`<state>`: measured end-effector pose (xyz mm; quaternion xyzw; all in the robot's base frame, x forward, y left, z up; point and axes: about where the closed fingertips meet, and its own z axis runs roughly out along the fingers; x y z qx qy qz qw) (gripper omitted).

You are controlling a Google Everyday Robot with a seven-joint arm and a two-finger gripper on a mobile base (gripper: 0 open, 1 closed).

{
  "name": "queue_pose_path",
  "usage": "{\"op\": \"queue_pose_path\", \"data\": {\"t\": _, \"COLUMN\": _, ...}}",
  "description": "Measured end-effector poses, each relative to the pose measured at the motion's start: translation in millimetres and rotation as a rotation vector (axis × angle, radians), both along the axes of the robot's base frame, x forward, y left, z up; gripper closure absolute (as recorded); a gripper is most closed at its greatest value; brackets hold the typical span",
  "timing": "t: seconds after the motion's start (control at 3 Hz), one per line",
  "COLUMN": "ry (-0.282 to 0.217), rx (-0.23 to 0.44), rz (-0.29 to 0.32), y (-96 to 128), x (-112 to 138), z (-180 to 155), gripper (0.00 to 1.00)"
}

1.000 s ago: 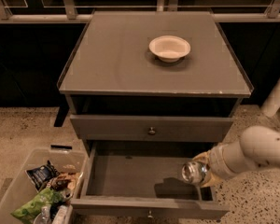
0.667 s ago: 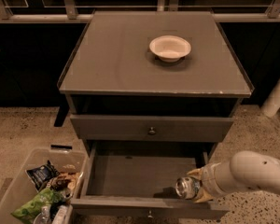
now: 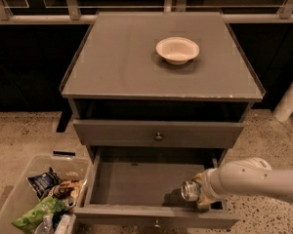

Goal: Place 7up can into middle drawer

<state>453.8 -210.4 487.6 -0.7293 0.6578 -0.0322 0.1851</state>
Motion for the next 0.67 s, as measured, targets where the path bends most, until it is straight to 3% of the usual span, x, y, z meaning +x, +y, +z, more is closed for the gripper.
{"op": "queue_pose_path", "data": {"t": 0.33, "ry": 0.008, "rx": 0.021, "rz": -0.056, "y": 17.5, "x": 43.1, "z": -5.7, "gripper": 1.00}}
{"op": "queue_pose_path", "data": {"t": 0.67, "ry": 0.028, "rx": 0.119, "rz": -0.096, "y": 37.6, "x": 60.1, "z": -15.7, "gripper": 1.00}}
